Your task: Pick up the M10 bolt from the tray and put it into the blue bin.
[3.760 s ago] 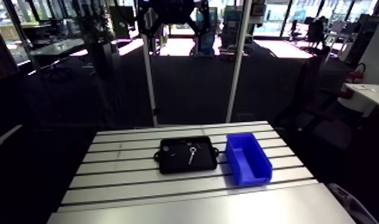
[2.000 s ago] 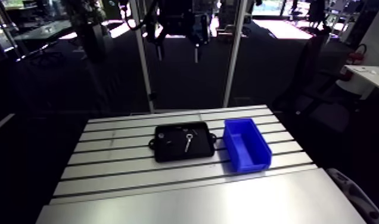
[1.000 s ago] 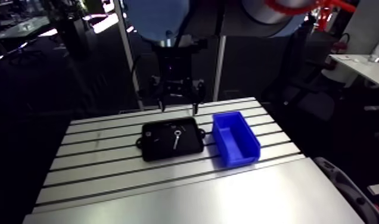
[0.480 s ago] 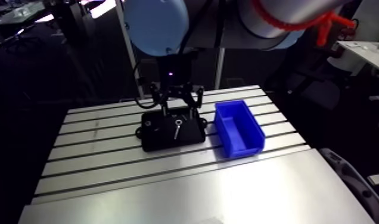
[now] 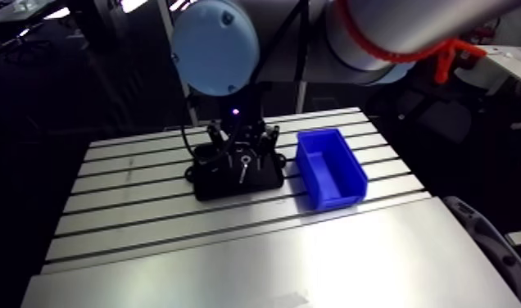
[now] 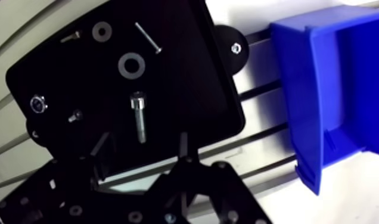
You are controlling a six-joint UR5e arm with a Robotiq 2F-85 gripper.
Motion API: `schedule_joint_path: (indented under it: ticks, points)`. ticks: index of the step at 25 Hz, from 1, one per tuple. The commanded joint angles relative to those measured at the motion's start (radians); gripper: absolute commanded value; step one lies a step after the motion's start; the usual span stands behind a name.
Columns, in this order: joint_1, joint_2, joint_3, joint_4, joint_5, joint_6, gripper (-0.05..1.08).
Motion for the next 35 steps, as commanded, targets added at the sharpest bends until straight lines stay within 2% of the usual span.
schedule_joint_path:
  ticks: [1, 35]
  points:
    - [0.003, 0.012, 0.005, -0.010, -0.002, -0.015, 0.38]
    - [0.015, 0.042, 0.011, -0.045, -0.002, -0.021, 0.44]
